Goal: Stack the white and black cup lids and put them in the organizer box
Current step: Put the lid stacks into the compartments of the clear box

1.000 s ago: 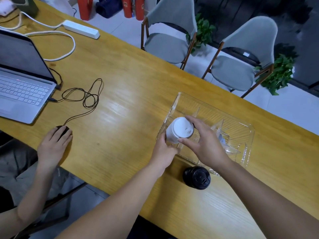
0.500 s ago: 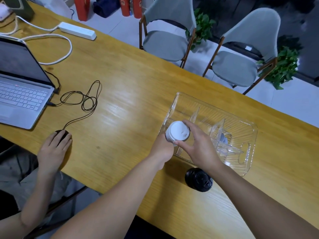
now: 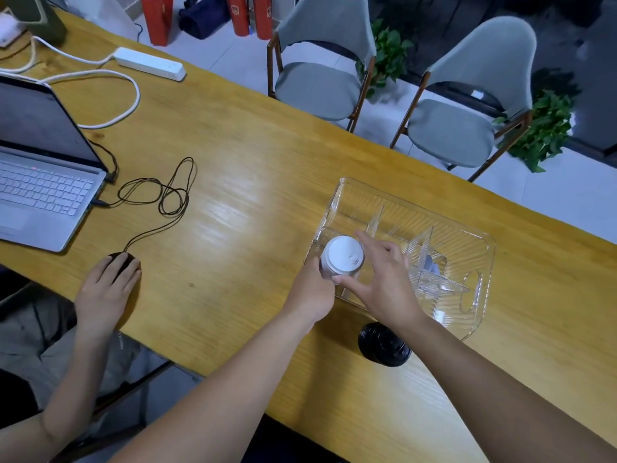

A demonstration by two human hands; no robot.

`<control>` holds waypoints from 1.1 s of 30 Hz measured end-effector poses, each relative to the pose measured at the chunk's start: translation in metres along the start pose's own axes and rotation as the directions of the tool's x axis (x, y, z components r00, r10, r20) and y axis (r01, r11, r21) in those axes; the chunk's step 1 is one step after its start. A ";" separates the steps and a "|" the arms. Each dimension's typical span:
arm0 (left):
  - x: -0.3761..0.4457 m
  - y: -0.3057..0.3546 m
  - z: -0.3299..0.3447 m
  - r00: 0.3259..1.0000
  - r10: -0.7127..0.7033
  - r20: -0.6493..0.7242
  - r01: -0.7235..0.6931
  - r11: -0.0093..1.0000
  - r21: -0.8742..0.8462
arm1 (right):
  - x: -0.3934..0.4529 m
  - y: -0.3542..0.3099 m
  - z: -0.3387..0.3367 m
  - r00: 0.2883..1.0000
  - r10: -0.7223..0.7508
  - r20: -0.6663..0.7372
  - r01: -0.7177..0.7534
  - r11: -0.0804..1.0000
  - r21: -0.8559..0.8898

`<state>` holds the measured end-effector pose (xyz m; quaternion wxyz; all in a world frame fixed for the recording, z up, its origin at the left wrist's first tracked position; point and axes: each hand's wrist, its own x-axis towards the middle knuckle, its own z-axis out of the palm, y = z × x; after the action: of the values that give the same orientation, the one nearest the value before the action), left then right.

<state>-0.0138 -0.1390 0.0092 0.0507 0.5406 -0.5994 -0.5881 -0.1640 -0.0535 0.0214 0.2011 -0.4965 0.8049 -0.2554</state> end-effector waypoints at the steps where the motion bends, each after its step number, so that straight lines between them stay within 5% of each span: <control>1: -0.007 0.004 -0.003 1.000 0.010 0.008 -0.010 1.000 -0.024 | -0.001 0.000 -0.004 1.000 0.002 0.001 -0.002 1.000 0.012; 10: -0.082 -0.055 0.000 0.990 0.121 -0.068 -0.117 0.991 0.066 | -0.093 0.014 -0.047 0.999 0.010 -0.034 -0.008 0.999 0.041; 19: -0.091 -0.109 0.073 0.981 0.109 0.163 -0.146 0.961 0.233 | -0.166 0.063 -0.027 0.999 0.032 0.044 -0.029 0.997 -0.075; 25: -0.072 -0.117 0.108 0.974 0.220 0.049 -0.215 0.840 0.499 | -0.166 0.077 -0.016 1.000 0.016 0.023 -0.013 0.992 -0.122; 33: -0.064 -0.118 0.134 0.946 0.312 -0.093 -0.210 0.804 0.556 | -0.165 0.082 -0.003 1.000 0.012 0.004 -0.011 0.994 -0.105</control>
<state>-0.0115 0.0261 -0.0841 0.0313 0.4958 -0.8020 -0.3317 -0.1524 0.1267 -0.0145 0.1778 -0.5023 0.8196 -0.2104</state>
